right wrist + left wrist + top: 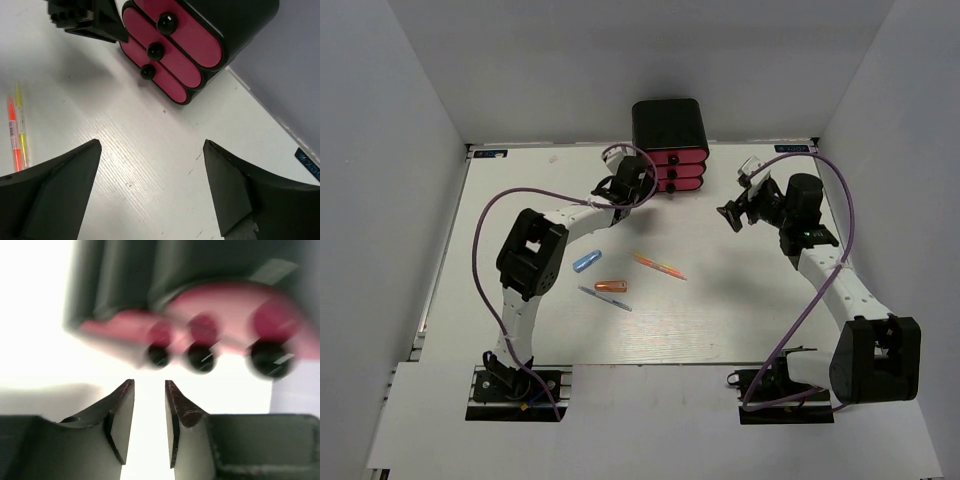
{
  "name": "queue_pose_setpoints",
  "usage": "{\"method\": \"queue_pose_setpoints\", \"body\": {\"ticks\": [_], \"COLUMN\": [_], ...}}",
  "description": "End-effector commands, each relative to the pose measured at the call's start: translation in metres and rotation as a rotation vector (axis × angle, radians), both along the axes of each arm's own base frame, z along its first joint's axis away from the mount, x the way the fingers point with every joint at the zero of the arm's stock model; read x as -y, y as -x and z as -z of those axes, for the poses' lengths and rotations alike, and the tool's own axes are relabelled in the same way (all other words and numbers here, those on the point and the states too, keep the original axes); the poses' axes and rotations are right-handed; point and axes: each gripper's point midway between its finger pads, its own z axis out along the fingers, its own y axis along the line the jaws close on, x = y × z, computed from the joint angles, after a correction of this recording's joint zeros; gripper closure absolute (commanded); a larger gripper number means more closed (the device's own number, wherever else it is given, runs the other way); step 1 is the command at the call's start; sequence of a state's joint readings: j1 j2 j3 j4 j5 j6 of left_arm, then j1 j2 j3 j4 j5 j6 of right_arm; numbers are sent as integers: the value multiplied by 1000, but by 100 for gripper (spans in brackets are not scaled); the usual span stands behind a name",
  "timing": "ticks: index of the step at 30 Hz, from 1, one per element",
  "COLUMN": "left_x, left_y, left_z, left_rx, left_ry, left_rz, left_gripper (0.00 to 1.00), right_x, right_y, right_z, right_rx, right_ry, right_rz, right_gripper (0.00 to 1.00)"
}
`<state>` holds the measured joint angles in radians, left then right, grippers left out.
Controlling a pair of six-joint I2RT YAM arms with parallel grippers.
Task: Sort the stationery into containers
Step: Close the drawer in the storage box, then open the drawer in the storage box.
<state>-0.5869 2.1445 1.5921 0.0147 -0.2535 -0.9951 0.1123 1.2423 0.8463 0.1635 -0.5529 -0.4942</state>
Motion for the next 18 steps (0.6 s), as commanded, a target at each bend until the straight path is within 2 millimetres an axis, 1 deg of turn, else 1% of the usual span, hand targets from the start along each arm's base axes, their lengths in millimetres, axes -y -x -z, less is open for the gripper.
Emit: {"method": "queue_pose_setpoints", "body": {"ticks": [1,2,3,4,5,6,7,8,9,10,11,13,14,15,18], "left_x": [-5,-8,-7,-7,-8,0,3,5,15,17,18,17,16,18,21], "left_y": [19,24,27,27,27,28,26,22,24,21,19,17,15,12,4], "left_z": [-42,-27,-24,-24,-23,-23,-23,-21,-20,-22,-19,-21,-23,-23,-19], "left_rx": [77,50,56,61,65,89,101,109,127,145,154,189,207,219,234], "left_ry": [45,28,10,-6,-18,-46,-58,-74,-75,-80,-86,-71,-65,-58,-54], "left_rz": [39,39,69,77,83,124,145,154,188,193,197,184,174,173,162], "left_gripper": [60,61,61,58,55,51,42,37,33,27,27,24,24,24,24], "right_x": [0,1,-1,0,-1,-1,-3,-4,-4,-5,-6,-5,-4,-4,-1], "right_y": [6,5,6,4,5,5,6,6,6,7,7,6,5,6,7], "right_z": [12,18,21,30,33,33,34,33,33,33,32,34,32,34,36], "right_rx": [-34,-63,-83,-118,-151,-159,-166,-168,-167,-174,-174,-182,-176,-182,-178], "right_ry": [-2,-9,-10,-9,-16,-23,-32,-40,-43,-50,-55,-57,-58,-59,-59], "right_rz": [-7,4,3,-1,-7,-12,-26,-33,-34,-37,-39,-36,-33,-32,-28], "right_gripper": [10,10,10,10,10,15,21,30,54,66,81,83,83,80,79]}}
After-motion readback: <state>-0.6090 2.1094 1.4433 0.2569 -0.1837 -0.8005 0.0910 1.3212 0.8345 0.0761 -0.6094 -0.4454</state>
